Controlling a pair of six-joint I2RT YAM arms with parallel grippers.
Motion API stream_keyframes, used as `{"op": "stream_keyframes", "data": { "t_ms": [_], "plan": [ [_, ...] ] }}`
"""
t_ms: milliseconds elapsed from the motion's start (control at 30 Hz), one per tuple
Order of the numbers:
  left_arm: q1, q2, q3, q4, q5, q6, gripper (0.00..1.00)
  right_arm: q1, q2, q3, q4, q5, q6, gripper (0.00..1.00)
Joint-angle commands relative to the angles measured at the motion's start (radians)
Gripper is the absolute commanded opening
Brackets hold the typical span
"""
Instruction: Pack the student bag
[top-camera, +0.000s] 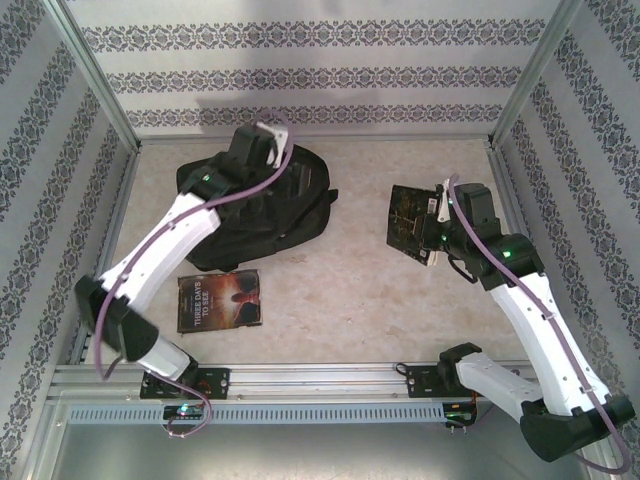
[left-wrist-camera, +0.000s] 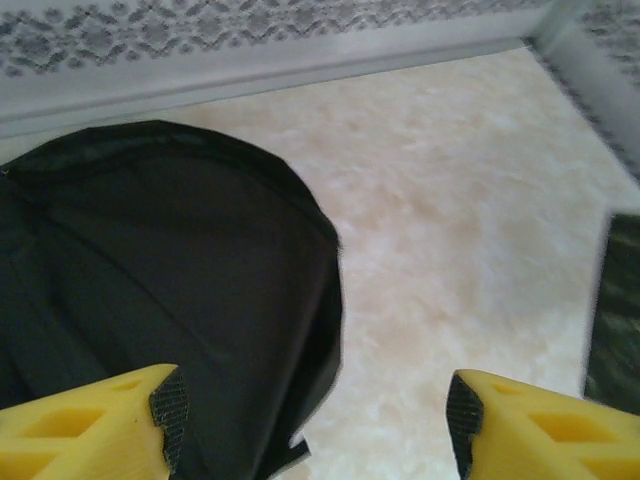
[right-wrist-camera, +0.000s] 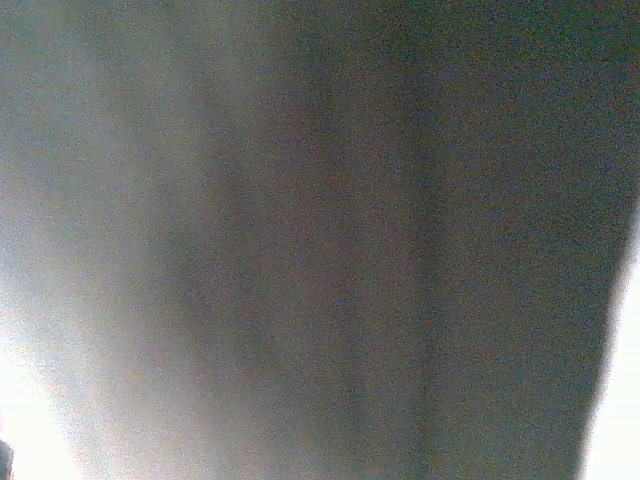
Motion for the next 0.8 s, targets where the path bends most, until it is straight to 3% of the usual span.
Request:
{"op": "stream_keyframes", "data": {
  "t_ms": [0, 67, 300, 500, 700, 767],
  "plan": [
    [0.003, 0.153, 0.17, -0.176, -0.142, -0.102, 0.73, 0.001, 0.019, 0.046, -0.042, 0.004, 0.12, 0.0],
    [0.006, 0.244, 0.255, -0.203, -0.142, -0.114, 0.77, 0.002, 0.014, 0.03, -0.046, -0.018, 0.133, 0.0],
    [0.009, 0.517, 0.485, -0.229, 0.048, -0.127, 0.8, 0.001, 0.016, -0.005, -0.088, -0.081, 0.165, 0.0],
    [0.013, 0.644, 0.561, -0.231, 0.02, -0.123, 0.79, 0.001, 0.015, -0.016, -0.117, -0.113, 0.171, 0.0],
    [0.024, 0.704, 0.583, -0.222, 0.021, -0.125, 0.69, 0.001, 0.004, -0.034, -0.125, -0.119, 0.167, 0.0],
    [0.024, 0.714, 0.581, -0.22, 0.029, -0.126, 0.61, 0.003, -0.002, -0.041, -0.123, -0.119, 0.165, 0.0]
  ]
}}
